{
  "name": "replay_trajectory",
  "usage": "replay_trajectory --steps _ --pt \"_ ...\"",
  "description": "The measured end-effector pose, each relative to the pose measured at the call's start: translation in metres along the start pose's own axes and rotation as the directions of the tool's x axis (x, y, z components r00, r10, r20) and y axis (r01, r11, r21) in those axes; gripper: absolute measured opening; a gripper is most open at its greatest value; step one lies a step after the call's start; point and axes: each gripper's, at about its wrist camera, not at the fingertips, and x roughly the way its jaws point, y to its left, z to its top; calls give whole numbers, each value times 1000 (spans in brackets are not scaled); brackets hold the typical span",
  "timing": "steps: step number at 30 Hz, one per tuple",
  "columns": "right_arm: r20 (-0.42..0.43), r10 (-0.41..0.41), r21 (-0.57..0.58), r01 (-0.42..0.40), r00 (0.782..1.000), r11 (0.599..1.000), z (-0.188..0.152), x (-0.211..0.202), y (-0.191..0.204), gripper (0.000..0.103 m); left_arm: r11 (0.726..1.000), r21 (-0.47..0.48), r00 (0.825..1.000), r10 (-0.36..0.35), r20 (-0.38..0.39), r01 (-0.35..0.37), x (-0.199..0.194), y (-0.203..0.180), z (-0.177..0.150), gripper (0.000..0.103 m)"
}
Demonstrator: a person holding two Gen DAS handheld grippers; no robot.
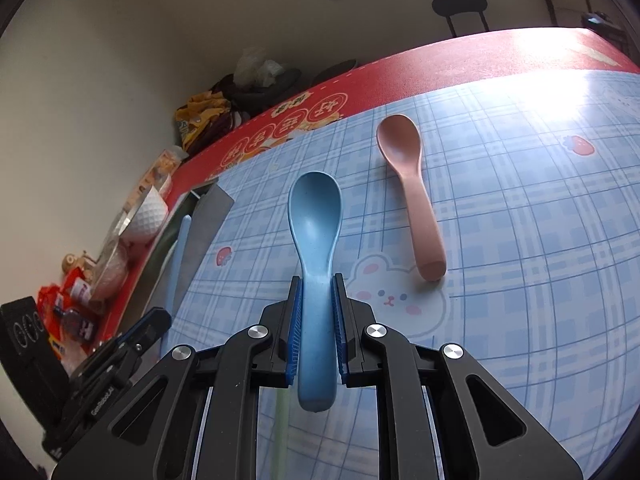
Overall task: Organize utensils
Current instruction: 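Lower the blue chopstick into the steel tray with the left tool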
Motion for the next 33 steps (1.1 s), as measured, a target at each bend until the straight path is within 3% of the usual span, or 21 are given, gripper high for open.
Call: replay_trajectory --steps 5,23,33 --pt "18 46 20 -46 999 999 -6 2 9 14 1000 22 1000 14 -6 -14 -7 3 2 6" --pt "61 50 46 -53 997 998 -18 -5 12 14 1000 6 1000 -7 -4 7 -38 26 17 6" --pt "71 71 54 -75 995 996 -20 -7 7 14 1000 -14 1000 15 6 -15 -53 46 28 6"
